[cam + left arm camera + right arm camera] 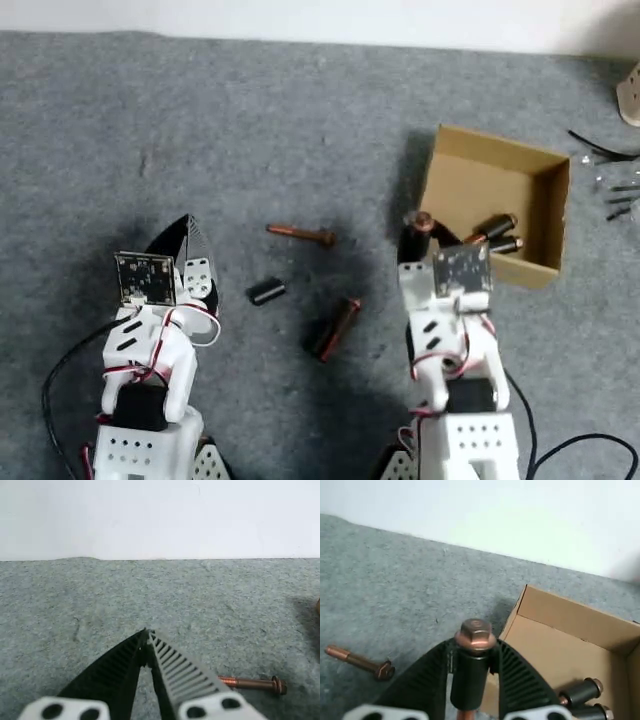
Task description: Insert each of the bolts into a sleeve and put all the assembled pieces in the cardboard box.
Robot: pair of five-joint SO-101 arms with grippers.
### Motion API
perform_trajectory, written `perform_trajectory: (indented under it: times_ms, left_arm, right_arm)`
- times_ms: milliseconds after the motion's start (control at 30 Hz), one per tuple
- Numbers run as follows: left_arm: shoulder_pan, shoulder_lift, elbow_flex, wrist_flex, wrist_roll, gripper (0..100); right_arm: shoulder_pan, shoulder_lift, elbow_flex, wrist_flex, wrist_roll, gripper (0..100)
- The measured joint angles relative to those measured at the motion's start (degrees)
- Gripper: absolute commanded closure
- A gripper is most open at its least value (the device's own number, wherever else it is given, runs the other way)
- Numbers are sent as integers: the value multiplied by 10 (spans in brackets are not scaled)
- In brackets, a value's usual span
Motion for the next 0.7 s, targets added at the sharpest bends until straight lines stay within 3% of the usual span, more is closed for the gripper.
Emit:
perform_trajectory:
  times_ms: [200, 400, 567, 700]
  left_arm:
    - [0, 0, 0, 0, -1, 989]
    - [0, 0, 0, 0, -1, 989]
    - [0, 0, 0, 0, -1, 989]
    - [0, 0, 0, 0, -1, 989]
  right_arm:
    - [8, 292, -204, -19, -31, 995]
    - [84, 559, -411, -21, -230, 995]
    - [177, 710, -497, -22, -411, 995]
    - [200, 804, -512, -22, -438, 995]
